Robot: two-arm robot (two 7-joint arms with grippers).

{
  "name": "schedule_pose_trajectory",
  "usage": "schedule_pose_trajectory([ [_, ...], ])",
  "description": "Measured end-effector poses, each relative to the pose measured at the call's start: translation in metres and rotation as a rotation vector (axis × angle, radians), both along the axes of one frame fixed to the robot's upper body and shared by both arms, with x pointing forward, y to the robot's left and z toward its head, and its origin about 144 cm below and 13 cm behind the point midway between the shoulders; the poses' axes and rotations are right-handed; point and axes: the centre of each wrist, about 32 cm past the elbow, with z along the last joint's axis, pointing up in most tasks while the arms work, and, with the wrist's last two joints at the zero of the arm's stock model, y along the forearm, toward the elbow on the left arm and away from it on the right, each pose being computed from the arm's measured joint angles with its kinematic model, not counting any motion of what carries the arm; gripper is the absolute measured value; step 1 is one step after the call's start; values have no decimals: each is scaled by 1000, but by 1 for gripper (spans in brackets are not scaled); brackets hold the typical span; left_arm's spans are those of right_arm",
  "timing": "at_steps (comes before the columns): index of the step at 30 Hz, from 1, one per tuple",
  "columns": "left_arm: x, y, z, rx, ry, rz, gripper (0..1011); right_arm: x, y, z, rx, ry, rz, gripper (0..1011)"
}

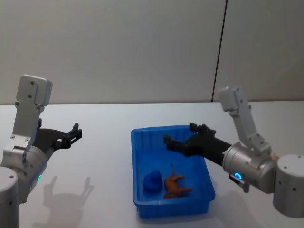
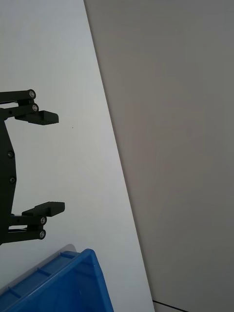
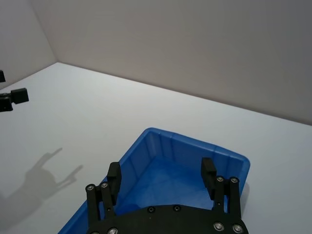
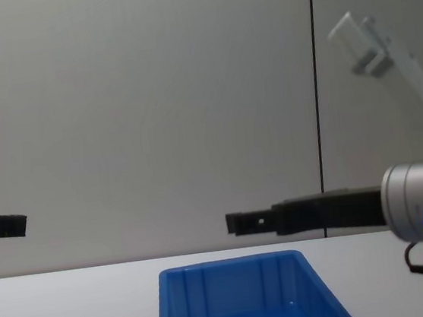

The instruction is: Pick up the two dolls from the table and place them into the box.

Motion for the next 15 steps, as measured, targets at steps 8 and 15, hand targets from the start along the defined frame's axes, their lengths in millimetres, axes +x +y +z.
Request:
schedule_pose_trajectory([
  [8,0,0,0,0,0,0,1001,-4,-14,6,24,-55,-73,1001],
  [15,0,0,0,0,0,0,1001,-10,-27,9,37,-81,-157,1001],
])
